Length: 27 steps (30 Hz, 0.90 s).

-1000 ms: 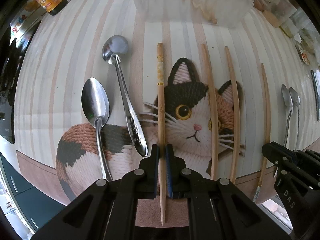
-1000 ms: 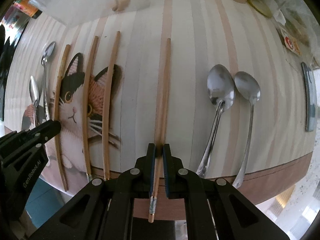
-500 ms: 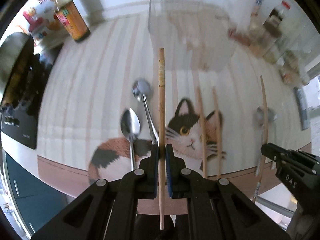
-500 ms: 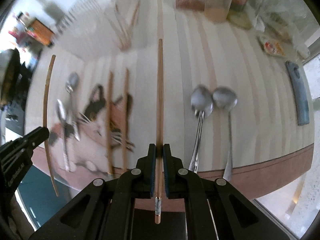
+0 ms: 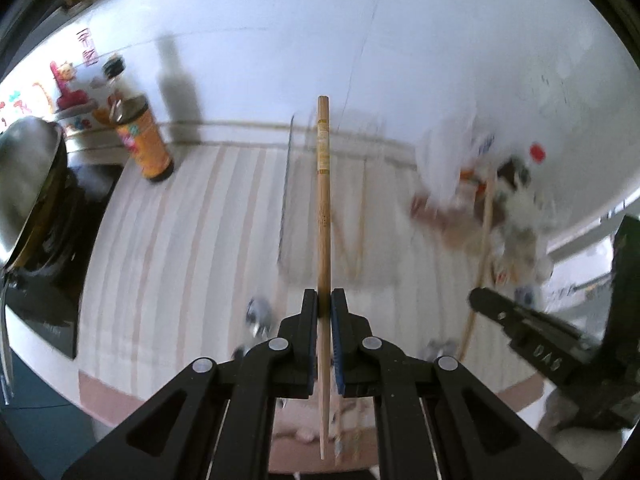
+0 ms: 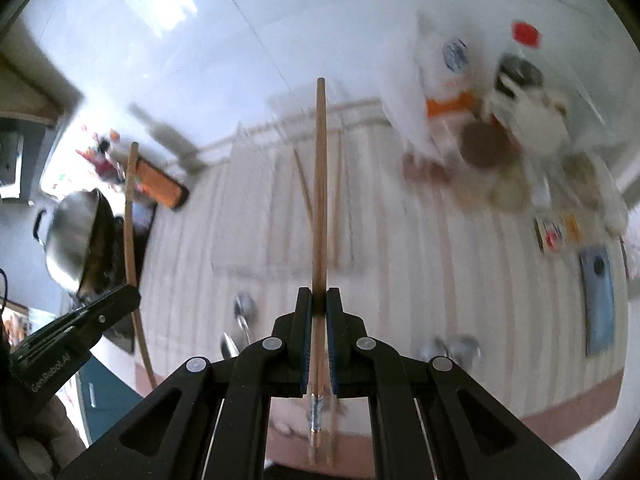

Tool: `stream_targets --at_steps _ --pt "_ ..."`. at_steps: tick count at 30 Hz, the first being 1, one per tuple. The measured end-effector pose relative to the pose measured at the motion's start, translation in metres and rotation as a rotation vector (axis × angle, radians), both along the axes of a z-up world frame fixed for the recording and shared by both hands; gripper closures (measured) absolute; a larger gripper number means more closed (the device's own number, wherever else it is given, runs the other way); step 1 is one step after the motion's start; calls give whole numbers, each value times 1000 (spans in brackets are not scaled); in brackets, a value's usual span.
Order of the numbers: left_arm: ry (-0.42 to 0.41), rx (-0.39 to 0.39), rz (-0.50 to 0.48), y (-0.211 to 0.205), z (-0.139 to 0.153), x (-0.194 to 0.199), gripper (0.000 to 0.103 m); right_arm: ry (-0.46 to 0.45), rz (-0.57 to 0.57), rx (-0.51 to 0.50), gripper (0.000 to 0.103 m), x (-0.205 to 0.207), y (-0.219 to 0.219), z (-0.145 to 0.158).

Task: Organize utensils
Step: 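Lift and carry both held chopsticks toward the clear basket, then open both tools to drop the chopsticks into the basket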

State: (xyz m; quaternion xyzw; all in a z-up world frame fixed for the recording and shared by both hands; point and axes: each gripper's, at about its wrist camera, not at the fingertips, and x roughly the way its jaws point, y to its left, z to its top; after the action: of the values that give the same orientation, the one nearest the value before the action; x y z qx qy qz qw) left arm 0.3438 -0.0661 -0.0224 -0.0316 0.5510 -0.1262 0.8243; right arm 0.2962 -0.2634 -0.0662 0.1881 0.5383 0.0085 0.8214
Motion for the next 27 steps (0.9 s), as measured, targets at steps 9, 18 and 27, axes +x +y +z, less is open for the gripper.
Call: stream_targets --at_steps 9,18,27 --pt "137 -34 -2 -29 -23 111 99 43 9 33 96 118 -3 -16" --pt "306 -29 20 -36 -83 164 99 162 39 -12 96 181 1 -70" --pt "254 78 60 -24 -78 164 89 210 57 -41 74 183 5 -86"
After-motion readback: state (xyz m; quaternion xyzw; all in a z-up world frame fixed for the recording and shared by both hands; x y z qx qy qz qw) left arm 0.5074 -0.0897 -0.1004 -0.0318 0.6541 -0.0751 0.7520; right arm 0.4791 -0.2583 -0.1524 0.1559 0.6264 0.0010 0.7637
